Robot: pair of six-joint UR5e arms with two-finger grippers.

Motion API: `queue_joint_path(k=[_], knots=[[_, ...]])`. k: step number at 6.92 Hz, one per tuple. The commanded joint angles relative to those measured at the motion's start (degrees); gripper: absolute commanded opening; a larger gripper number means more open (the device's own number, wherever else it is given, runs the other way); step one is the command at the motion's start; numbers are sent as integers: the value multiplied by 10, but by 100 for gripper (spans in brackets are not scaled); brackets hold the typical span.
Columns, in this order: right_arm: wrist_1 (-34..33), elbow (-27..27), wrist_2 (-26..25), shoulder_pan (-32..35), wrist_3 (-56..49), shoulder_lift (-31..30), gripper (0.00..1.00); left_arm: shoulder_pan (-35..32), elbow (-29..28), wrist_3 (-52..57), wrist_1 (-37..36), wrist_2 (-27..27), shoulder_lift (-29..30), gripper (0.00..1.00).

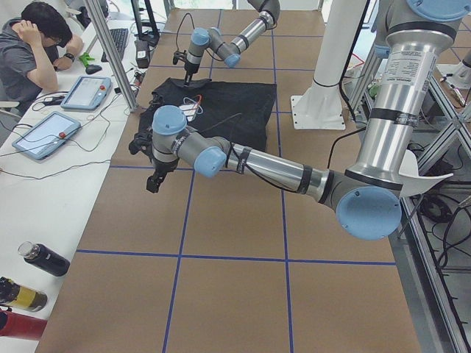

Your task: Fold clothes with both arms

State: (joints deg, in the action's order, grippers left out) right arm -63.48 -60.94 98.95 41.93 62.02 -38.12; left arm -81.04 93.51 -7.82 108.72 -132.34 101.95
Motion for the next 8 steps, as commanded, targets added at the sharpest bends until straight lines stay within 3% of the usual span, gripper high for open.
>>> queue_joint_path(k=[1, 2, 4, 6, 7, 8], knots=[[0, 4, -22, -19, -4, 1, 21, 0, 0, 0, 0, 0, 0, 100], [0, 4, -38, -28, -5, 0, 99, 0, 1, 1, 5, 0, 0, 100], [-3, -7, -22, -19, -10, -5, 100, 3, -2, 0, 36, 1, 0, 100], [-123, -78, 68, 22, -75, -16, 100, 26, -55, -37, 57, 2, 52, 100], [-190, -146, 92, 49, -127, -45, 100, 47, -88, -135, 133, 5, 62, 100], [-216, -191, 170, 93, -186, -88, 100, 75, -138, -217, 232, 12, 69, 100]])
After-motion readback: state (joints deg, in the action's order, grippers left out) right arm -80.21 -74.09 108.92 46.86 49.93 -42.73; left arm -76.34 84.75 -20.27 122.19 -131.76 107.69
